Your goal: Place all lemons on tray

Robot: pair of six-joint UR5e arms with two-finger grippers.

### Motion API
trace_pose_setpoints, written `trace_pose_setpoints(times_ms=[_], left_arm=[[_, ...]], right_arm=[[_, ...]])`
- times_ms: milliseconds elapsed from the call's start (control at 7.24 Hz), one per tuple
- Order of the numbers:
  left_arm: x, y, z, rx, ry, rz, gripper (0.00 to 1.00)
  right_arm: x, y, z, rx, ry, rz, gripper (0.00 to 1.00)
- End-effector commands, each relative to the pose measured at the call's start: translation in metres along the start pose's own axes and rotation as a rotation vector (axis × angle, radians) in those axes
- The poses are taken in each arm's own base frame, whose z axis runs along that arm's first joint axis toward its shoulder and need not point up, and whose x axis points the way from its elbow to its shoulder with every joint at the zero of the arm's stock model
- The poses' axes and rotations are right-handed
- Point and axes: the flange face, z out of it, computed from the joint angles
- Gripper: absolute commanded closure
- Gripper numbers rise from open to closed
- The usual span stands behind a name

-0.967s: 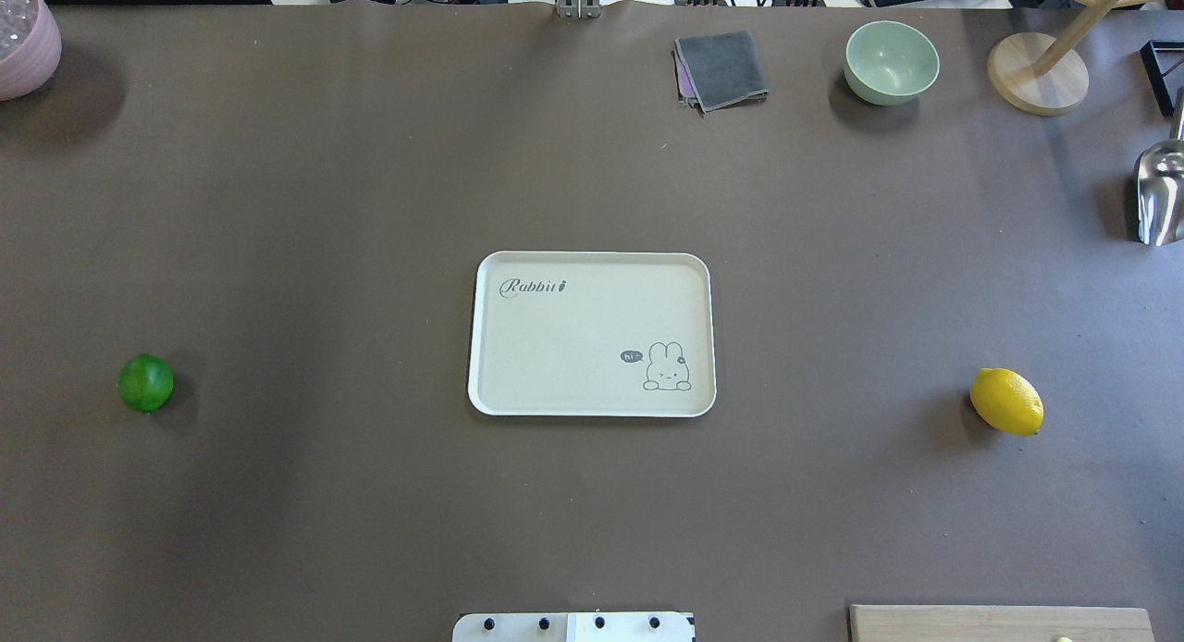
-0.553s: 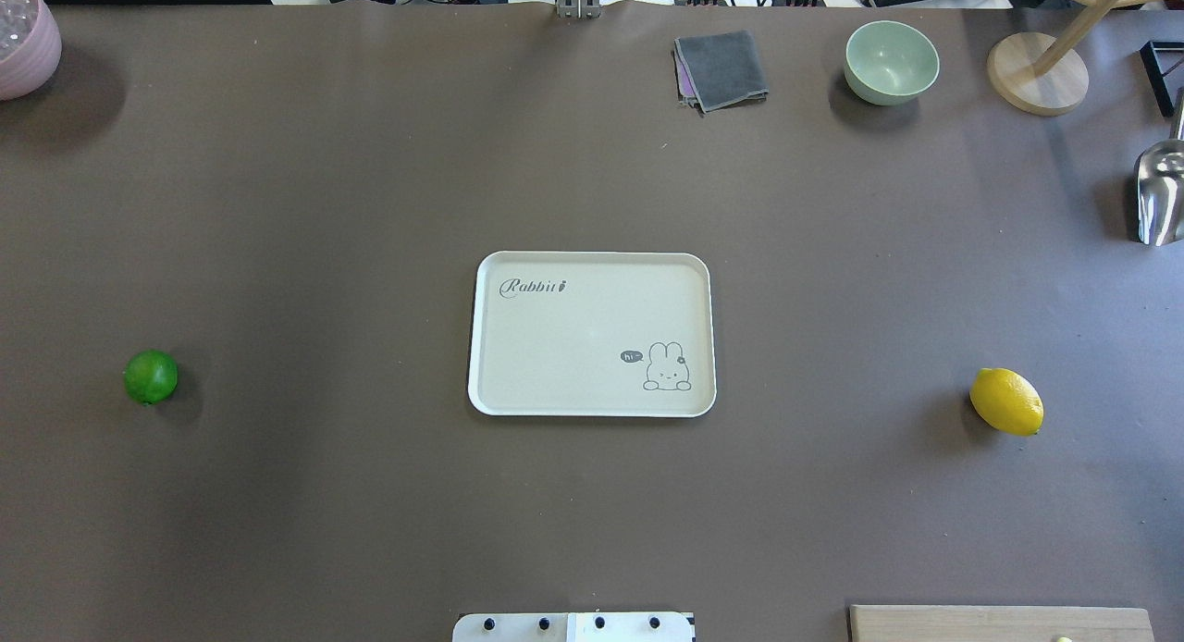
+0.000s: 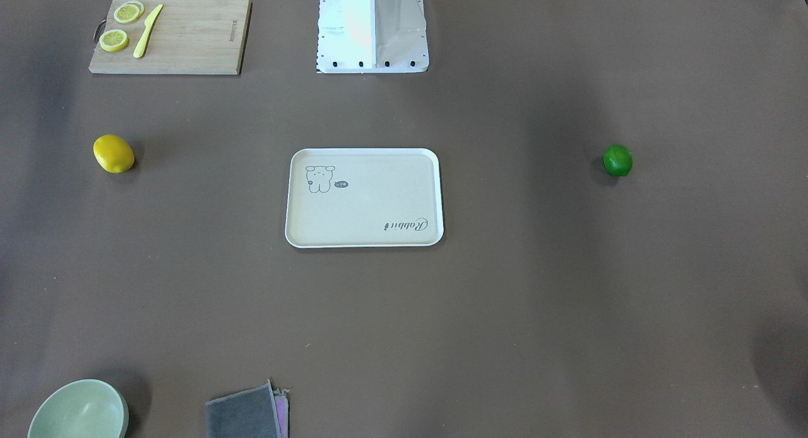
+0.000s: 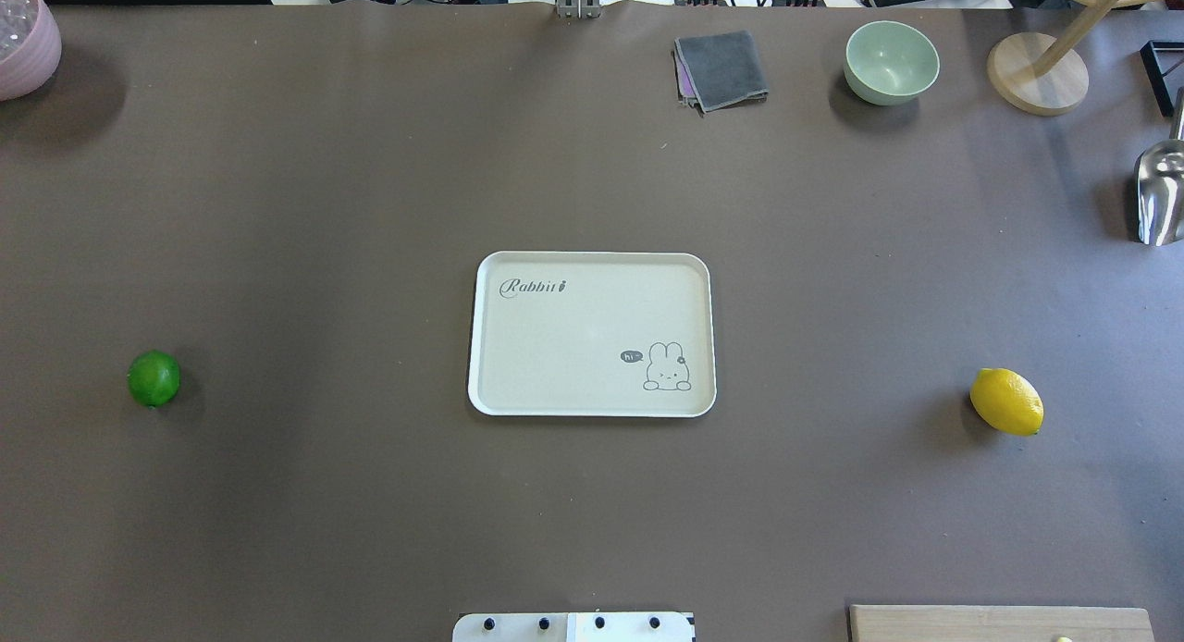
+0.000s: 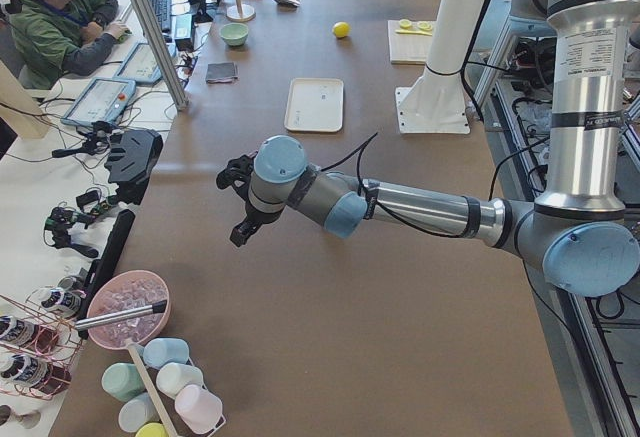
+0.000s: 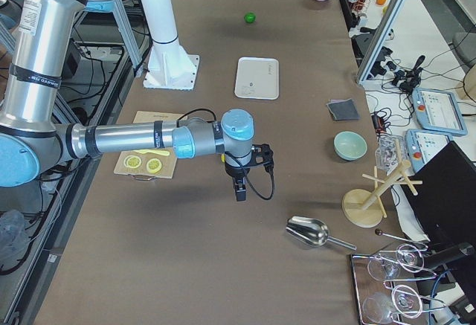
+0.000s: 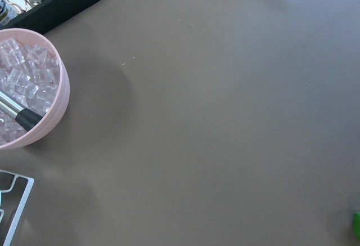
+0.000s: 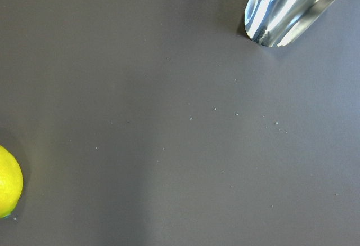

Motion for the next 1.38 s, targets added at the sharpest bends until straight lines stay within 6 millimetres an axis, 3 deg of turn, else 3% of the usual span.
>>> trace_pose_setpoints(times_ms=[0, 276, 415, 691, 967, 1244], left_arm=[[0.035, -0.01, 0.039, -0.033, 0.101, -0.053, 0.01], [0.087, -0.013, 0.083, -0.066, 0.197, -0.182, 0.01], [0.114, 0.0, 0.101, -0.061, 0.223, -0.242, 0.01], [0.152, 0.028, 0.131, -0.092, 0.236, -0.288, 0.01], [0.176, 0.063, 0.158, -0.142, 0.202, -0.29, 0.01], [0.206, 0.079, 0.177, -0.156, 0.21, -0.314, 0.01]], right_arm=[[-0.028, -0.008, 0.0, 0.007, -0.155, 0.058, 0.0], [-0.07, -0.019, 0.009, 0.046, -0.201, 0.174, 0.0], [-0.085, -0.021, 0.014, 0.057, -0.216, 0.194, 0.0], [-0.091, -0.021, 0.016, 0.059, -0.218, 0.199, 0.0], [-0.091, -0.021, 0.017, 0.065, -0.205, 0.196, 0.0], [-0.091, -0.021, 0.018, 0.063, -0.204, 0.196, 0.0]])
